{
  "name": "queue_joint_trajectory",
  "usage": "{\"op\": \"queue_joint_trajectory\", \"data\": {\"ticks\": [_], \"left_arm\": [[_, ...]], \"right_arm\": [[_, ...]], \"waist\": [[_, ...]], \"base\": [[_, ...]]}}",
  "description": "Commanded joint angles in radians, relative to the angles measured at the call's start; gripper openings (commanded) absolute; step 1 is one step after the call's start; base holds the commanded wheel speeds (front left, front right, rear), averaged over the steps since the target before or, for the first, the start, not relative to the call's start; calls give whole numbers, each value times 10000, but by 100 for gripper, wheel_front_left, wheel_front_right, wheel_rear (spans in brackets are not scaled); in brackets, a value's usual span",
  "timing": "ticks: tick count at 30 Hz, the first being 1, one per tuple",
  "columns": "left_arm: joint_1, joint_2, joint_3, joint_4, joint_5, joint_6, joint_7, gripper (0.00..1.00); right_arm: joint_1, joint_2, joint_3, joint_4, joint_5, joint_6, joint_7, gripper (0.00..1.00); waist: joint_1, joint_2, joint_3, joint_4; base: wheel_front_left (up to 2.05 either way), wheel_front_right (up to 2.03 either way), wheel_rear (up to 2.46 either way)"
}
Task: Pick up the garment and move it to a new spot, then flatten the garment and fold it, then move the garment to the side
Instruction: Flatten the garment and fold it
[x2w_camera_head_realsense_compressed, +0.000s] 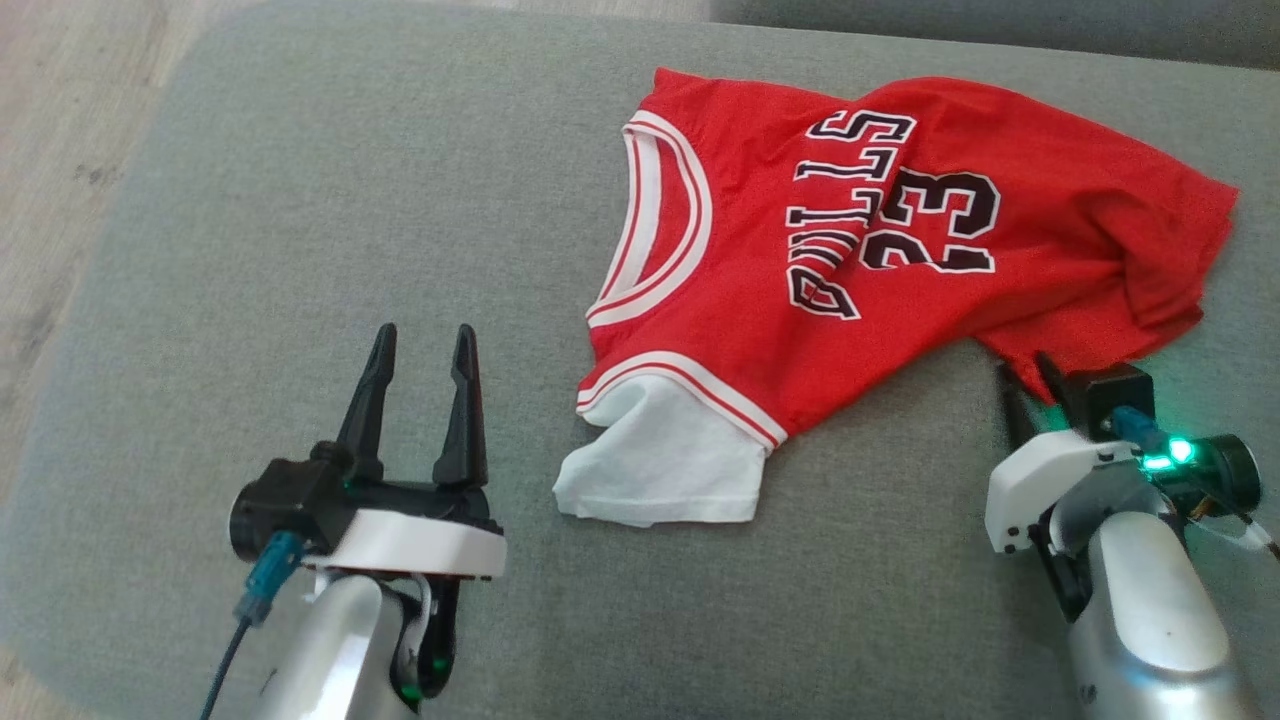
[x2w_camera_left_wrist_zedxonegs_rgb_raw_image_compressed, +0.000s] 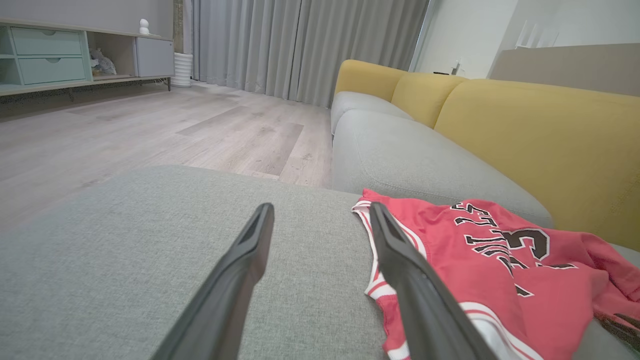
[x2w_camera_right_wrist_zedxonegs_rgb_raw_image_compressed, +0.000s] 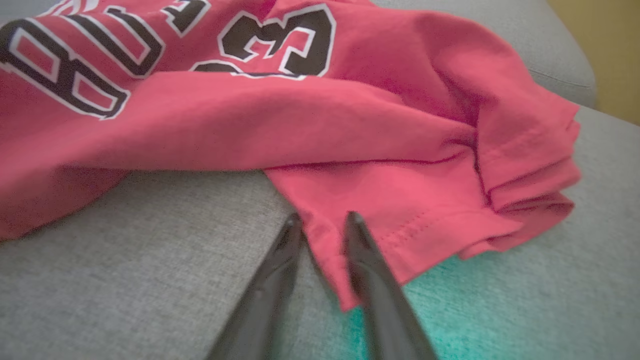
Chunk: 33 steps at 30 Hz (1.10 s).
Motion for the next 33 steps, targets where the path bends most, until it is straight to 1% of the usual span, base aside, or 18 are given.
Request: {"op": "queue_joint_trajectory", "data": {"ticks": [1,4,10,14,17,22,24,25,26,29,33], "left_arm": [[-431,31,529,-228,122,-69,-64,100],[-395,9,644,-177,194,-116,-64,100],[-306,-45,880,-17,367,-272,-64,100],[-196,-50,1001,54,474,-349,-64,100],[-140,-70,1034,74,557,-401,-64,100],[-49,-136,1069,103,615,-423,-64,100],[-2,-156,1076,135,628,-445,-64,100],[23,-163,1086,147,633,-456,-64,100],[48,-169,1098,157,638,-471,-64,100],[122,-178,1156,190,661,-505,-64,100],[238,-184,1243,194,706,-516,-64,100]], "right_arm": [[-131,-43,96,-22,-115,-9,51,0],[-125,-43,7,-1,-125,-9,-16,0],[164,-43,-407,-278,-15,-9,-243,0],[550,-43,-659,-841,-55,-9,-238,0],[919,-43,-915,-1396,-185,-9,-47,0],[1487,-43,-1218,-2150,-288,-9,304,0],[1674,-43,-1065,-2292,-203,-9,420,1],[1731,-43,-920,-2400,-67,-9,362,86],[1781,-43,-830,-2483,184,-9,362,100],[1970,-43,-559,-2853,630,-9,386,100],[2259,-43,-258,-3635,1239,-9,328,100]], "waist": [[-1,0,-2,-90],[-1,0,-65,-242],[-1,0,-427,-871],[-1,0,-701,-1409],[-1,0,-871,-1692],[-1,0,-1114,-1907],[-1,0,-1193,-1935],[-1,0,-1222,-1947],[-1,0,-1249,-1959],[-1,0,-1346,-1991],[-1,0,-1476,-2067]], "base": [[0,0,0],[0,0,0],[0,0,0],[0,0,0],[0,0,0],[0,0,0],[0,0,0],[0,0,0],[0,0,0],[0,0,0],[0,0,0]]}}
